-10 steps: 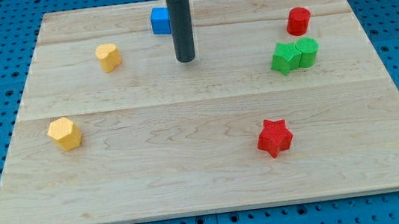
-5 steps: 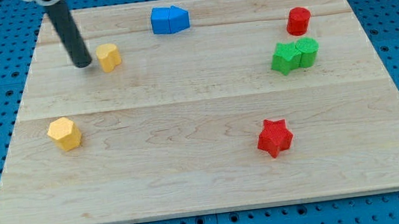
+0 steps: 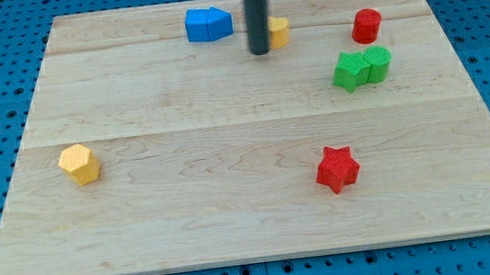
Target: Slide the heart to the top side of the red circle
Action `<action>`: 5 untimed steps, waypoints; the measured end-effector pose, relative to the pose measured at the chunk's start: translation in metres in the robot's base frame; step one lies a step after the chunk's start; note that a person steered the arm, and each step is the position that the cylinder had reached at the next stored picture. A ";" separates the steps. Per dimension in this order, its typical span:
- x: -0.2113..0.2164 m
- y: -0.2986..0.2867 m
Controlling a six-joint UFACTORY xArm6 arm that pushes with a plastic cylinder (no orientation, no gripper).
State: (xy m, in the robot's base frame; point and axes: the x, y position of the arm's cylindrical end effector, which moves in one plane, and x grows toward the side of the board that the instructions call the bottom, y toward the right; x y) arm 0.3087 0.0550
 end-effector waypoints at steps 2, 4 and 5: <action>-0.052 -0.013; -0.074 -0.010; -0.081 0.039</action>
